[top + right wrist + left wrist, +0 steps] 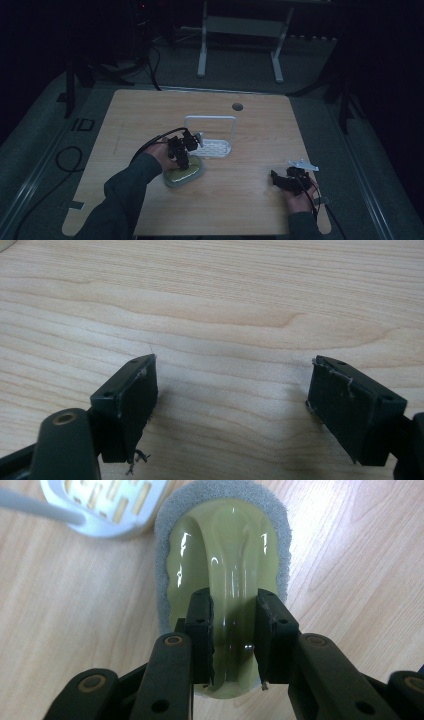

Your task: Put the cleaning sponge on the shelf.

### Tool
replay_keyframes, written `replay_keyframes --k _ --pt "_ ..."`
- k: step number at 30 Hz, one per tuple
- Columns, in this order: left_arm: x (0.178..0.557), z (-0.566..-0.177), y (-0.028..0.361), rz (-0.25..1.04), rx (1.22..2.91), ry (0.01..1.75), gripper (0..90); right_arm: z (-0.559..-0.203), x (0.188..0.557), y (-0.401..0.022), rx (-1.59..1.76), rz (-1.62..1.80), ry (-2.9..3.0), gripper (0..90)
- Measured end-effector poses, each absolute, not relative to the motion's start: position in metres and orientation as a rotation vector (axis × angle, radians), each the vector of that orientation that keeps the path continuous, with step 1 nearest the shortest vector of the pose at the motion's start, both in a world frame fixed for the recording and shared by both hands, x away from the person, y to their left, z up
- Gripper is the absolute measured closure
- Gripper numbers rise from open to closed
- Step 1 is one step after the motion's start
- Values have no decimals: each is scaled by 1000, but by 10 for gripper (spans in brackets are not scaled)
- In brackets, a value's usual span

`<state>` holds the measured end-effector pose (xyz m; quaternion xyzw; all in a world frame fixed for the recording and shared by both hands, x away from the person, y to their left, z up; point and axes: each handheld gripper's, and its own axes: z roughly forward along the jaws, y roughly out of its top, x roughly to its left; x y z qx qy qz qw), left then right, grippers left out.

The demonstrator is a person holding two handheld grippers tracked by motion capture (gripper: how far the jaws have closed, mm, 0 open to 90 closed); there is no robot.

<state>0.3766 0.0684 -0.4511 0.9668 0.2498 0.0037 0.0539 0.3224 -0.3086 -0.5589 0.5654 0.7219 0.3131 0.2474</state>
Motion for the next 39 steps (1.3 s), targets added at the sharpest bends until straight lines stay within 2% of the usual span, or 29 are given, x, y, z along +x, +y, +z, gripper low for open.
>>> replay_keyframes --k 22,39 --pt "383 -421 49 106 2914 614 715 -559 322 -309 1537 855 1972 197" --pt "384 -425 39 267 2895 373 716 -559 322 -309 1534 856 1973 197"
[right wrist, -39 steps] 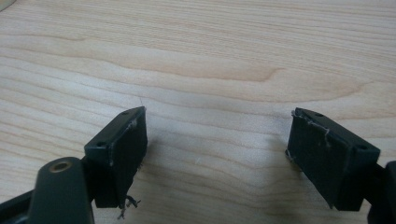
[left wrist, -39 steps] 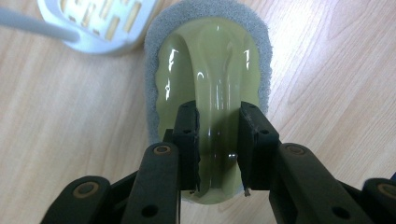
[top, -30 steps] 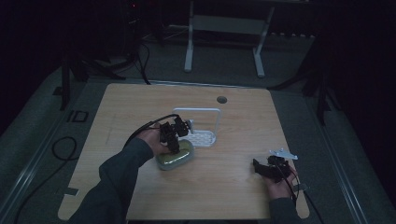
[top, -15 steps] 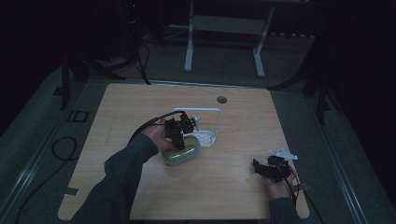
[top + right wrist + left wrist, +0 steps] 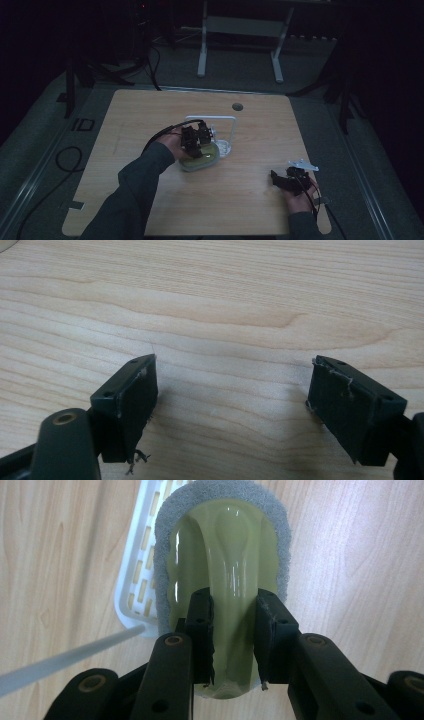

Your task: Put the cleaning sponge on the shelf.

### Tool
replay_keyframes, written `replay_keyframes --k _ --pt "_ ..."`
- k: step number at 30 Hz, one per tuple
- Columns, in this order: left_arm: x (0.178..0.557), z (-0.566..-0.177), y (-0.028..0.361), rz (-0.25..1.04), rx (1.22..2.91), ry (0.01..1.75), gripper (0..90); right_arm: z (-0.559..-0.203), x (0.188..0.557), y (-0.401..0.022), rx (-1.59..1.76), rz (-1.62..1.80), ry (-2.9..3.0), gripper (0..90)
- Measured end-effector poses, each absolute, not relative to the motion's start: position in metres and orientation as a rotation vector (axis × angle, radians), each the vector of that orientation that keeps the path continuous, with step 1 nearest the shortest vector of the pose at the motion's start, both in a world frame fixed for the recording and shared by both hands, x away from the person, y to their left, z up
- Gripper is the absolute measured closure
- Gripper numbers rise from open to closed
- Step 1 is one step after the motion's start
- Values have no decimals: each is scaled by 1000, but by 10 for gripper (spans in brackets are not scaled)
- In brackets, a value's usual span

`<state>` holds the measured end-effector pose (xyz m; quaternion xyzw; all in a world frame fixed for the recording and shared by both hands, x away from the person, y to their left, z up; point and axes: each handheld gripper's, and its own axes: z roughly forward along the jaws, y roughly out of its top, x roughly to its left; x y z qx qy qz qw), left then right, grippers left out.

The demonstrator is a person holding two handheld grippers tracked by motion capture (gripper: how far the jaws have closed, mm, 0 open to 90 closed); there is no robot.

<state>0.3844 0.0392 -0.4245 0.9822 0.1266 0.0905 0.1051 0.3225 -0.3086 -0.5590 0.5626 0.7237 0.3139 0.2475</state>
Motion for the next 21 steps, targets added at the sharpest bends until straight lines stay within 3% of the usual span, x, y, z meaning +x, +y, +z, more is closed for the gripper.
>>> replay_keyframes --k 21 --pt "391 -422 25 353 2883 244 716 -559 323 -309 1532 856 1974 196"
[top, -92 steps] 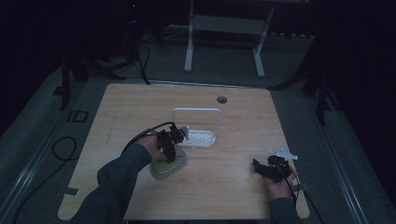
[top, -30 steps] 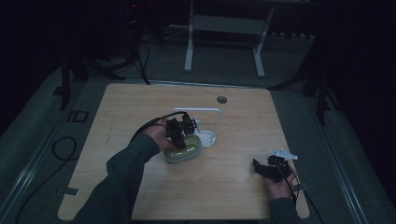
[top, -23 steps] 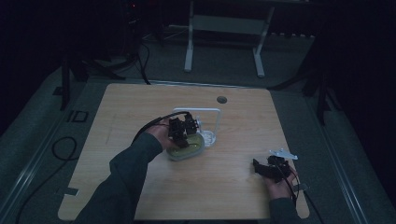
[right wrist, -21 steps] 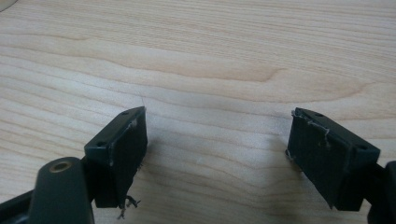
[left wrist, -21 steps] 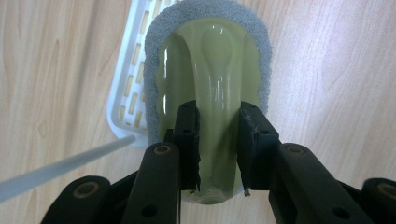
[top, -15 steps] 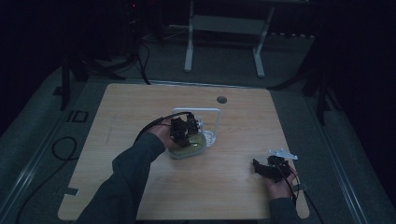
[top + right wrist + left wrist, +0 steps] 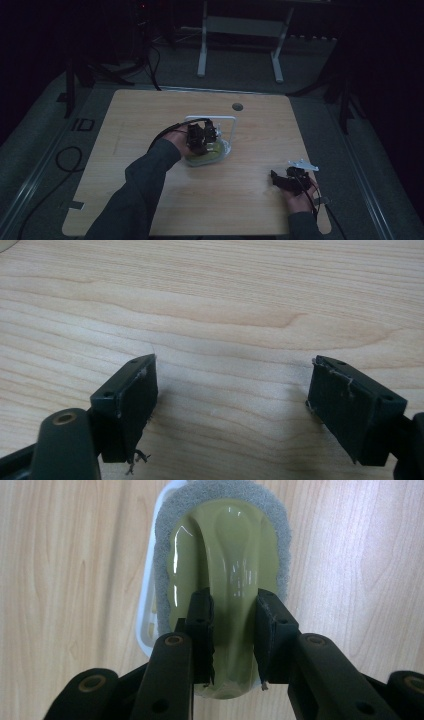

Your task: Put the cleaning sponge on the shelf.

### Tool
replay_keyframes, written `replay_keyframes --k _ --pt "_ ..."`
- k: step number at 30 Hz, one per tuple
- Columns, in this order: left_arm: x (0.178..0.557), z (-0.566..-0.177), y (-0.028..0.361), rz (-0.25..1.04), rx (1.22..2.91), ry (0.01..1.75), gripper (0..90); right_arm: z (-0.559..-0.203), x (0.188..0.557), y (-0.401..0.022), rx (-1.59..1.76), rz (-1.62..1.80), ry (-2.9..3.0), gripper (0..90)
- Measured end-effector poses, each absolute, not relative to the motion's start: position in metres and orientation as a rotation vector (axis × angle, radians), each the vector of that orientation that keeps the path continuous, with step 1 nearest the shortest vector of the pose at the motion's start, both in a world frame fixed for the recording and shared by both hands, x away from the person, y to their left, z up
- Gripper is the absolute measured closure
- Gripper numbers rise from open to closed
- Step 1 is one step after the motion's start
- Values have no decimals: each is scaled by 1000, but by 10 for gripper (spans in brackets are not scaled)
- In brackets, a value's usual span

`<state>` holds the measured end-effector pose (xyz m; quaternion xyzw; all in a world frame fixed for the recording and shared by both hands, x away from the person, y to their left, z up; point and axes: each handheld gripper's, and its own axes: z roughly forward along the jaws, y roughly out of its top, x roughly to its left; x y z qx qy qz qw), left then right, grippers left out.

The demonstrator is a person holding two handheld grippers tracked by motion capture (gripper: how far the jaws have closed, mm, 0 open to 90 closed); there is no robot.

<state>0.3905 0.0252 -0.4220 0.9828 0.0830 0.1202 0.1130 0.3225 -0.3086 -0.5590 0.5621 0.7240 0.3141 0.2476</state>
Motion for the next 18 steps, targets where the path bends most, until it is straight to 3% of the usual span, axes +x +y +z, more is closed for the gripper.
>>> replay_keyframes --k 18 --pt "396 -425 16 407 2877 180 716 -559 324 -308 1529 858 1982 191"
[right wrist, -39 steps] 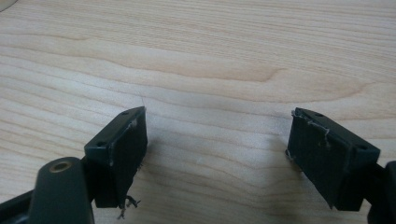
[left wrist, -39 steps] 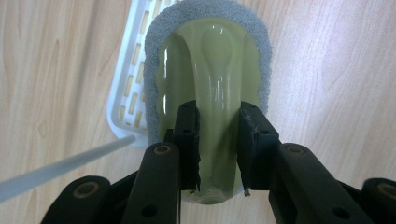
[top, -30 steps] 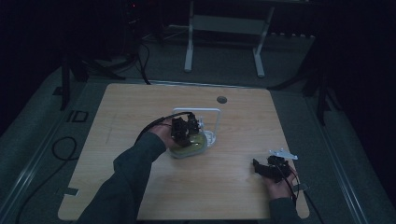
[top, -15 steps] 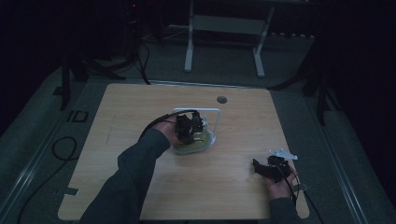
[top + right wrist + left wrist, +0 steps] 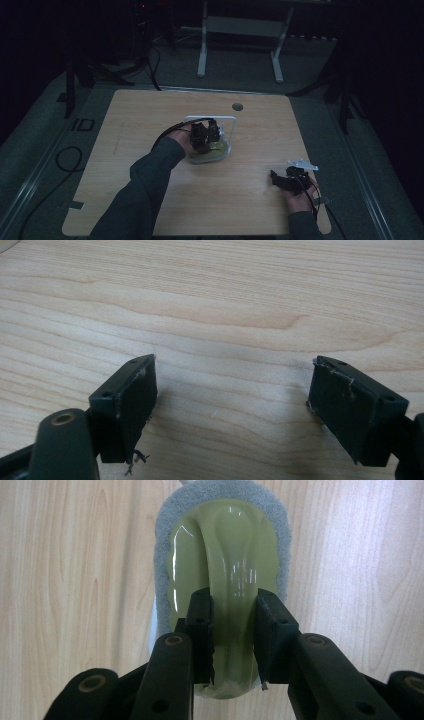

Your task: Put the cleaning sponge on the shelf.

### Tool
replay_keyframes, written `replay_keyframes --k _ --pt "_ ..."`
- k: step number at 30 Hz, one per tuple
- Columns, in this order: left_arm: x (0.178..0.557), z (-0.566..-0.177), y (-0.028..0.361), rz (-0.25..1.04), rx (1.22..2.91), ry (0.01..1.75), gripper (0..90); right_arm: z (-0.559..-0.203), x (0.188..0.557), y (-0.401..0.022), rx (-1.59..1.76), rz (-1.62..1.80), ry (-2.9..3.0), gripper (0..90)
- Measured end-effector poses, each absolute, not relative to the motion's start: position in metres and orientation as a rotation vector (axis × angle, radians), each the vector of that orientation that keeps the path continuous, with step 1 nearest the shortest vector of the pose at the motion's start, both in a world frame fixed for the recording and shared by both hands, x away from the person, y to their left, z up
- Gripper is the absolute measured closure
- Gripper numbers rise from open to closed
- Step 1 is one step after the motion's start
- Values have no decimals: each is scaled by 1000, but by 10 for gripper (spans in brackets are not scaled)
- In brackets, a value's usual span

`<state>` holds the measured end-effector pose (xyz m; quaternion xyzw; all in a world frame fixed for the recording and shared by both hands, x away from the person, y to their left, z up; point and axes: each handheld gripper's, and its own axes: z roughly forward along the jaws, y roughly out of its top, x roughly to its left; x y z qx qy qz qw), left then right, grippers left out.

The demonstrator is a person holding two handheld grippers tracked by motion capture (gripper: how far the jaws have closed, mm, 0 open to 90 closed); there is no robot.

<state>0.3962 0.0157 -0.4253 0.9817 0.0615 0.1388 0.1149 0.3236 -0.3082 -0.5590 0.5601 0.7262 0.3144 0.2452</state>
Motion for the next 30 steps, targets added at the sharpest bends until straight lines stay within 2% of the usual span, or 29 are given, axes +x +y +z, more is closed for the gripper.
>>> replay_keyframes --k 21,30 --pt "408 -439 6 442 2934 122 715 -559 323 -308 1532 859 1981 191" --pt "409 -444 2 504 2972 68 715 -559 323 -308 1532 858 1982 191"
